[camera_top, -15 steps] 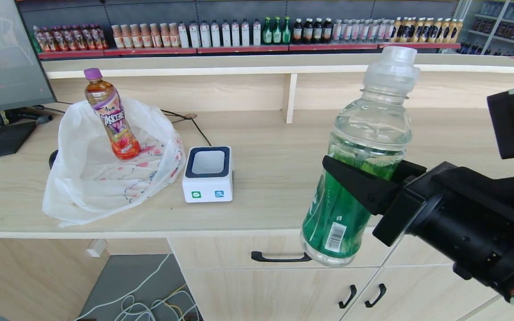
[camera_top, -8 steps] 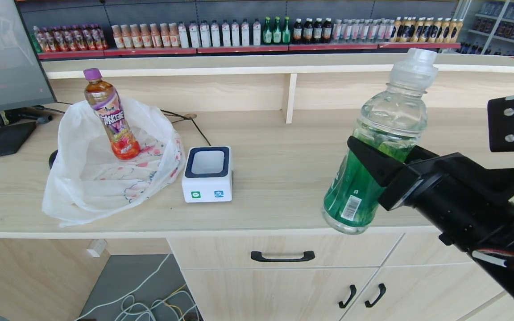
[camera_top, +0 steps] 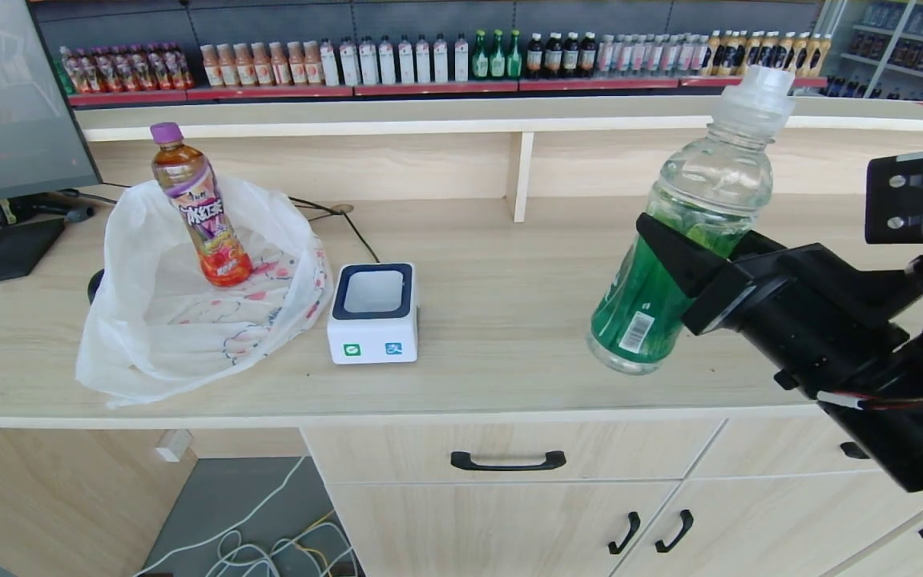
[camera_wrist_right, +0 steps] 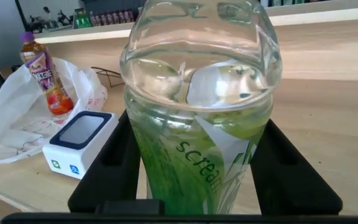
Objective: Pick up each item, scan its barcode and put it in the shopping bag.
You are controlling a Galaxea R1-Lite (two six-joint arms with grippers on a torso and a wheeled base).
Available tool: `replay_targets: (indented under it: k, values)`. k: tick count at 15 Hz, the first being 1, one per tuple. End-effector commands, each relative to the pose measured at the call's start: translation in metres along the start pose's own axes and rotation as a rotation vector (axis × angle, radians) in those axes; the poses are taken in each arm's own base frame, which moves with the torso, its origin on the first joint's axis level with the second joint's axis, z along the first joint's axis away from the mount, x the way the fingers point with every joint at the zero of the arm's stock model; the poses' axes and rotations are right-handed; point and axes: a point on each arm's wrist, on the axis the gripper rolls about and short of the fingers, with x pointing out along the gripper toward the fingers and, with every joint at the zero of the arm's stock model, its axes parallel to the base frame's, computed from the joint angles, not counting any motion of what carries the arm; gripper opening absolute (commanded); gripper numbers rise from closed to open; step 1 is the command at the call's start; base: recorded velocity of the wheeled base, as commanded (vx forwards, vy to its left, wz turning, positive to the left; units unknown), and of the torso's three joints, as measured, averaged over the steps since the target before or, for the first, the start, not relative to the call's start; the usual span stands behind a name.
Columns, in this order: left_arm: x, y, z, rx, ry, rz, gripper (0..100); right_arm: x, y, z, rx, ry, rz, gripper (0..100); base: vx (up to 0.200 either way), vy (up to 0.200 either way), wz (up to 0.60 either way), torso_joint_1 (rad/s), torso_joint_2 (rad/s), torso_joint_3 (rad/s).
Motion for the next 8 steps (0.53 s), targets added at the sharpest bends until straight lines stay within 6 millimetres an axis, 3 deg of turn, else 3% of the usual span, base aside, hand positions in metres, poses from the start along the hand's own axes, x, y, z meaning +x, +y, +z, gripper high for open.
replay_targets:
  k: [1, 4, 8]
  values:
    - [0.000, 0.000, 0.000, 0.000, 0.000, 0.000, 100, 0.015, -0.018, -0.013, -0.072, -0.033, -0.015, 0, 0.000, 0.000, 0.00, 0.000, 0.00, 0.000]
    - [0.000, 0.000, 0.000, -0.005, 0.000, 0.002, 100, 0.006, -0.023, -0.019, -0.106, -0.040, -0.003, 0, 0.000, 0.000, 0.00, 0.000, 0.00, 0.000]
    - [0.000, 0.000, 0.000, -0.006, 0.000, 0.002, 100, 0.004, -0.022, -0.019, -0.140, -0.043, -0.001, 0, 0.000, 0.200, 0.00, -0.004, 0.01, 0.005]
